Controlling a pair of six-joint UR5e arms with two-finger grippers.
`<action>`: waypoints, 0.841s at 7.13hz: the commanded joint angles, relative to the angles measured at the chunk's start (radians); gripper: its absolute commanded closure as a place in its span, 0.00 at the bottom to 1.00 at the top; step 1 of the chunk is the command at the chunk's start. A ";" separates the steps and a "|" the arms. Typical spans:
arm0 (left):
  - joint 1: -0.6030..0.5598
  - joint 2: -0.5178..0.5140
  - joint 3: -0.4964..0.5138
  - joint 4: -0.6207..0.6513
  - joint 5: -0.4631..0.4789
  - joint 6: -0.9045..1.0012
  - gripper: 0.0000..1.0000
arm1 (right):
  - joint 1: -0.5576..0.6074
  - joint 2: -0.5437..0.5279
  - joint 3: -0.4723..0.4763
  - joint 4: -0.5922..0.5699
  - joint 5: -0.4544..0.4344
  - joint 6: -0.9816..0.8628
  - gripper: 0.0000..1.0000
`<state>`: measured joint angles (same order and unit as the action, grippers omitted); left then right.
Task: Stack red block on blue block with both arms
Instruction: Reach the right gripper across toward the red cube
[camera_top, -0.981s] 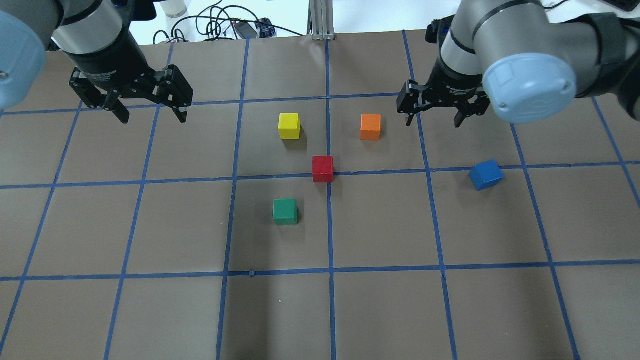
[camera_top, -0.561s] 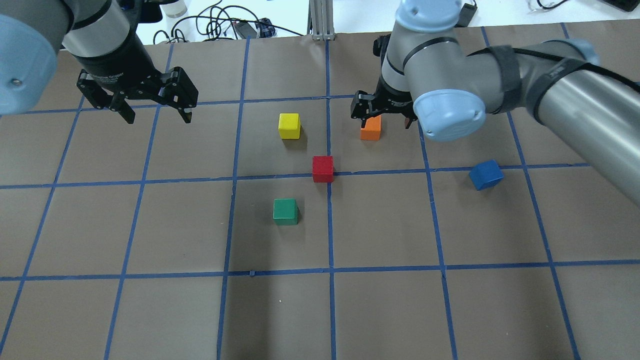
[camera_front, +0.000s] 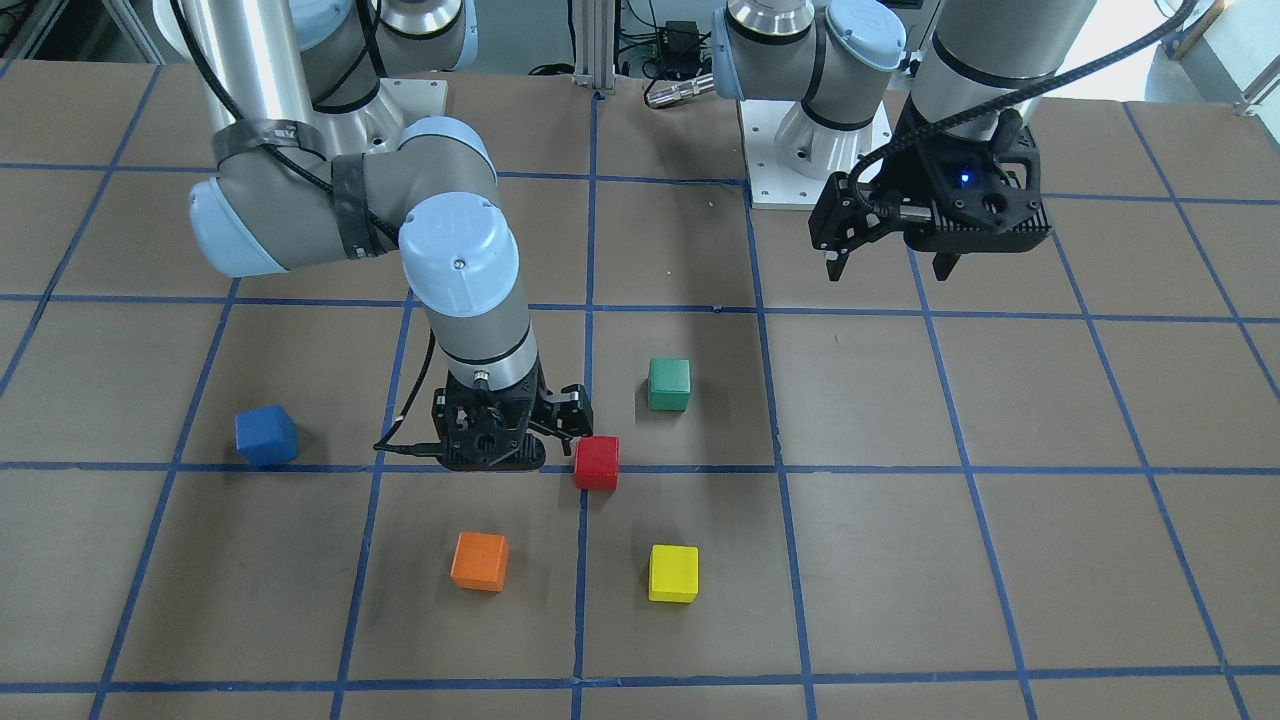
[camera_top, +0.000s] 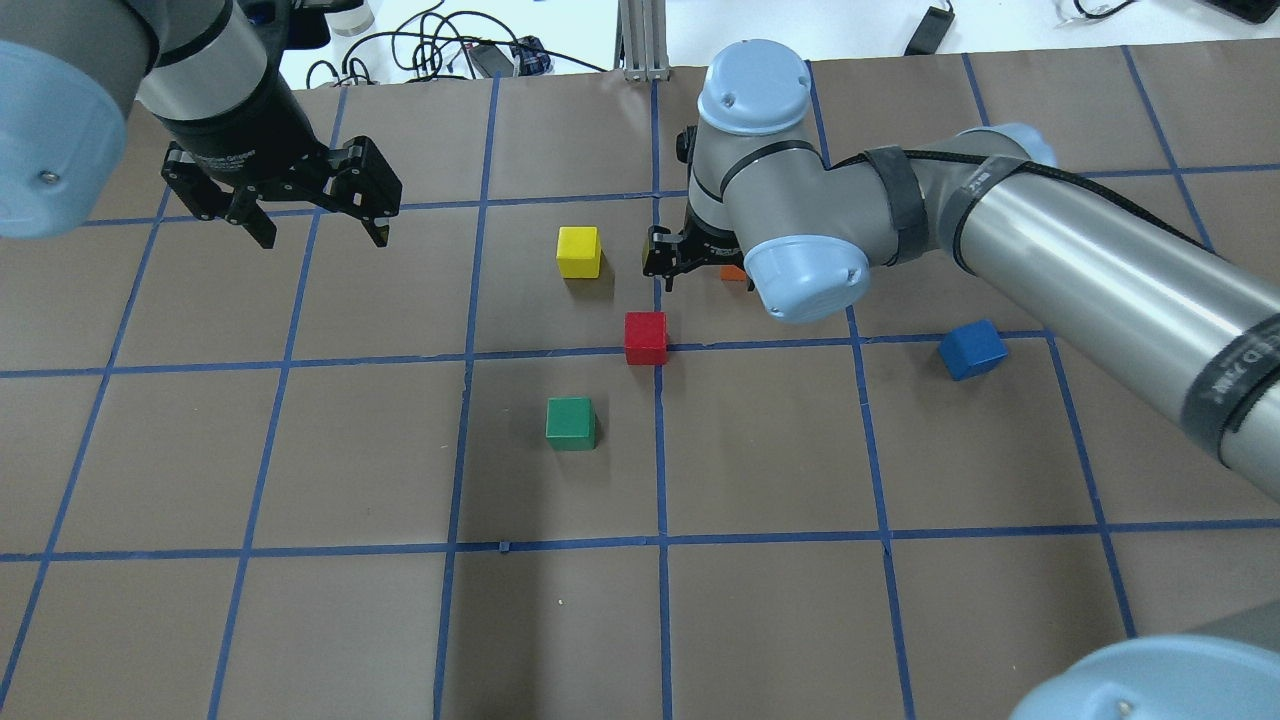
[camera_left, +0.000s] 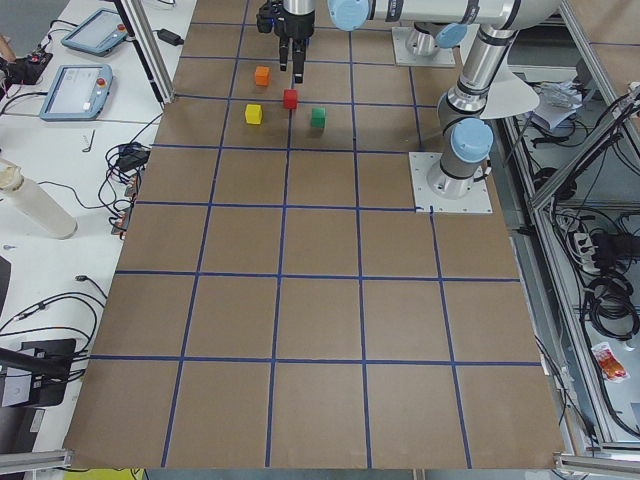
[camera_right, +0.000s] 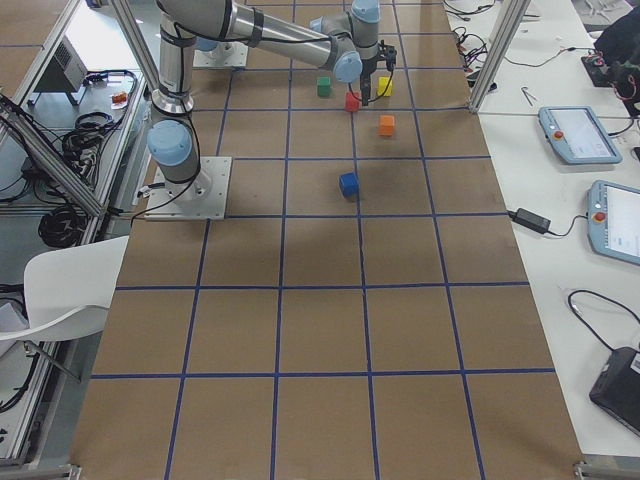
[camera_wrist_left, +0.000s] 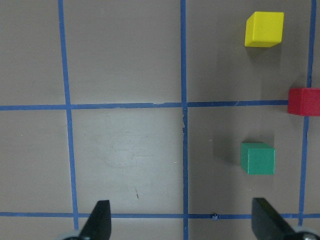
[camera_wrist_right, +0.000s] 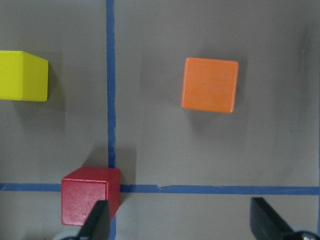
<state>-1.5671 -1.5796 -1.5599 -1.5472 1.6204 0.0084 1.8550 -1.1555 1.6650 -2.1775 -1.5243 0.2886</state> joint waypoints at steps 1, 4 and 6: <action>-0.001 0.001 -0.006 0.001 0.001 0.001 0.00 | 0.029 0.046 -0.001 -0.043 0.057 0.023 0.00; -0.001 0.003 -0.008 0.002 -0.001 0.001 0.00 | 0.049 0.098 -0.001 -0.071 0.093 0.036 0.00; -0.001 0.003 -0.008 0.002 0.001 0.001 0.00 | 0.064 0.128 -0.001 -0.102 0.105 0.037 0.00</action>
<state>-1.5677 -1.5771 -1.5676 -1.5448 1.6209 0.0092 1.9126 -1.0467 1.6644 -2.2631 -1.4263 0.3237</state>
